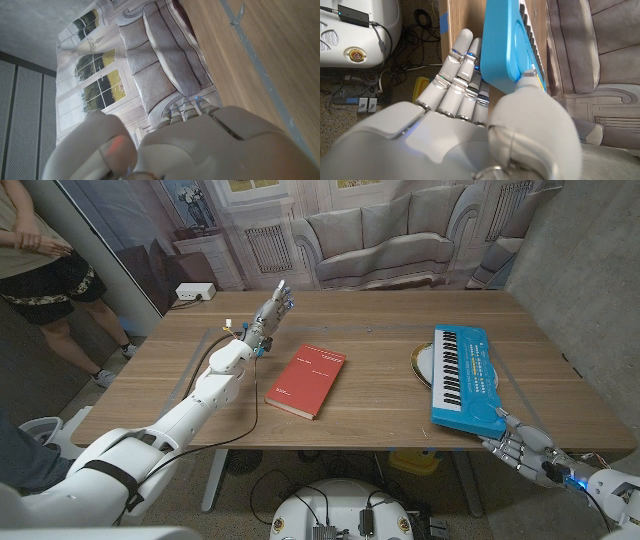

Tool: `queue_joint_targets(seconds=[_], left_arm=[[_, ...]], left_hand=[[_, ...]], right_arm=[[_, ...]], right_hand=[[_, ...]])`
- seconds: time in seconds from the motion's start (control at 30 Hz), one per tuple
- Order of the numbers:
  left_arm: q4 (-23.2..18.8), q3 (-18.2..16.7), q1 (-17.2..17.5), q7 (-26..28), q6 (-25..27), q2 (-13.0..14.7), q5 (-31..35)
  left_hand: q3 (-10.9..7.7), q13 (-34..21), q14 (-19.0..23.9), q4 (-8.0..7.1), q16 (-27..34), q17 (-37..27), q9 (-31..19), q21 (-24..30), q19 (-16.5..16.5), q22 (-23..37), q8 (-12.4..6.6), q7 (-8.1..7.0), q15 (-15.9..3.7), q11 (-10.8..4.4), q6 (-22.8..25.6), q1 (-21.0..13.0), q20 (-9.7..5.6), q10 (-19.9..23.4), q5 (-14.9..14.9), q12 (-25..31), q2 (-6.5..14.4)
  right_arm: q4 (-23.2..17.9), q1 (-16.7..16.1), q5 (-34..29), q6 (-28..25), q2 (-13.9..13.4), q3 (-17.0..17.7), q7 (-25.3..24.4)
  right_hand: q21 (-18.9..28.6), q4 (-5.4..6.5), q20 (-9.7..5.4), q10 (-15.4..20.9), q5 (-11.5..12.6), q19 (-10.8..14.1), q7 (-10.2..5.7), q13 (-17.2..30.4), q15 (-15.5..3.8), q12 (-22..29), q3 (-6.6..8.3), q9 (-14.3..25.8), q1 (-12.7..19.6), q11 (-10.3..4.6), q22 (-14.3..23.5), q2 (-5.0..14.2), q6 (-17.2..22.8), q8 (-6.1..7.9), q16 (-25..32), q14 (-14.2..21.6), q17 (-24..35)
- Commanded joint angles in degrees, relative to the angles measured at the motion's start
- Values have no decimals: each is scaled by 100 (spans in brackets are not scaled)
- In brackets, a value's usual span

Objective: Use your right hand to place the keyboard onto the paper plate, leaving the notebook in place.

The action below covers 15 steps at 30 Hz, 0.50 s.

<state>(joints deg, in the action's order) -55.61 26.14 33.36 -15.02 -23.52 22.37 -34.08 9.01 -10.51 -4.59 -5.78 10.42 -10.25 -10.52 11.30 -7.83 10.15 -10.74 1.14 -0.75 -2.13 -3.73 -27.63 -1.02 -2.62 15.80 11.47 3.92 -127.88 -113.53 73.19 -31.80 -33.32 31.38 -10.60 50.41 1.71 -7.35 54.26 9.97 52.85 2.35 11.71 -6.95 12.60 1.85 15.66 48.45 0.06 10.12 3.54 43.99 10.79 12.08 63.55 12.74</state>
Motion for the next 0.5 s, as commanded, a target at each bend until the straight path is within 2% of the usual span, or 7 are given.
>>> queue_joint_targets(seconds=[0.03,0.27,0.37,0.5], left_arm=[[-66,7,34,26,21,2,6],[-151,-5,88,60,36,34,1],[-185,-6,107,73,50,46,1],[-212,-6,122,82,56,55,1]], left_hand=[[49,-25,-42,15,31,-19,-8,7,-31,16,-40,-20,12,9,-25,-29,28,-28,6,8,28],[57,-25,-42,15,32,-19,-8,6,-33,16,-41,-23,11,-3,-24,-32,31,-35,6,6,31],[60,-25,-44,15,31,-19,-8,6,-35,16,-40,-24,15,2,-25,-34,33,-37,6,5,33],[64,-25,-43,15,32,-19,-9,9,-29,16,-41,-26,18,-1,-22,-36,42,-35,5,6,35]], right_arm=[[58,-70,-90,128,34,-57,168],[72,-90,-94,182,58,-70,195],[77,-112,-93,213,87,-75,200],[96,-131,-90,232,93,-86,214]], right_hand=[[-54,42,-453,-139,28,-16,3,-4,69,-27,-57,-7,-65,11,0,-53,-120,-27,-16,-80,3],[-128,82,-395,-298,42,-32,34,-2,169,-57,-113,-34,-183,53,-5,-92,-247,-23,-45,-223,-3],[-162,118,-378,-383,46,-25,55,-2,221,-69,-154,-48,-274,140,-5,-114,-327,-25,-44,-263,-5],[-199,143,-361,-464,52,-47,64,-3,221,-82,-179,-61,-336,175,-4,-122,-391,-25,-45,-303,-7]])
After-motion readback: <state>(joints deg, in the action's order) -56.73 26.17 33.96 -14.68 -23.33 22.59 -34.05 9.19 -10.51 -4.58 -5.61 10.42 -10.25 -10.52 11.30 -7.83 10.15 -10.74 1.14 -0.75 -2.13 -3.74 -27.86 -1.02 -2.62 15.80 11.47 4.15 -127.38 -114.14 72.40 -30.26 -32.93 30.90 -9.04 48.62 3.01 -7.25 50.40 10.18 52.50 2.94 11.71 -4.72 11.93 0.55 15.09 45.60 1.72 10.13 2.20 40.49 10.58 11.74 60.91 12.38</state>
